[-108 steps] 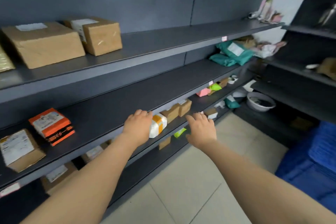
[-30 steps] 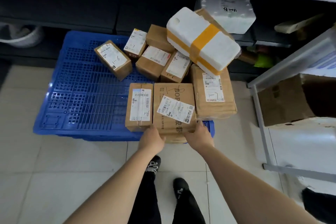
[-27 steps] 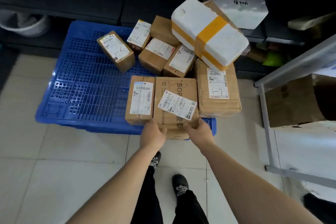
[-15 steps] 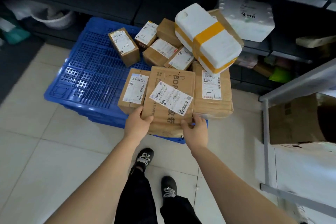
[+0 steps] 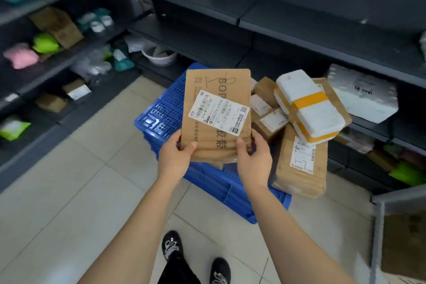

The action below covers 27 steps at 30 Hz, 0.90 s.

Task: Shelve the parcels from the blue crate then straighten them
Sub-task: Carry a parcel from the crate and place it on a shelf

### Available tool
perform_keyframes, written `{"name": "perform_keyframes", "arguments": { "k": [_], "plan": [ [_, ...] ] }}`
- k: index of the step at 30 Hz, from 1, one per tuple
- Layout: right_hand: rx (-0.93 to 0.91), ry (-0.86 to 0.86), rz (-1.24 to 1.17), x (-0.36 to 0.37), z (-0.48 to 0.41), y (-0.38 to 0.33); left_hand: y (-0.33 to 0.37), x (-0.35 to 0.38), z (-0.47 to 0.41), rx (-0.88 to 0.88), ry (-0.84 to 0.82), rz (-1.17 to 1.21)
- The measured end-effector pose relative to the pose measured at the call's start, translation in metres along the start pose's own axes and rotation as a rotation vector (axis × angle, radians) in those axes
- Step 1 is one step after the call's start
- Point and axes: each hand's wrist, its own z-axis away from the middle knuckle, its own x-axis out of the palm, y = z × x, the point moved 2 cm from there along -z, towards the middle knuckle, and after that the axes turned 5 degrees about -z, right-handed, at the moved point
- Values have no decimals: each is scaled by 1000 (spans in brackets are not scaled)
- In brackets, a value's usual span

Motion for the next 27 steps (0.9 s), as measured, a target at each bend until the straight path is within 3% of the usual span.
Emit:
{"name": "perform_keyframes", "arguments": {
  "k": [13, 27],
  "plan": [
    [-262, -383, -43, 199, 68, -146, -14, -246, 4, -7, 513, 101],
    [-439, -729, -166, 452, 206, -267, -72, -520, 18, -77, 907, 59]
  ]
}}
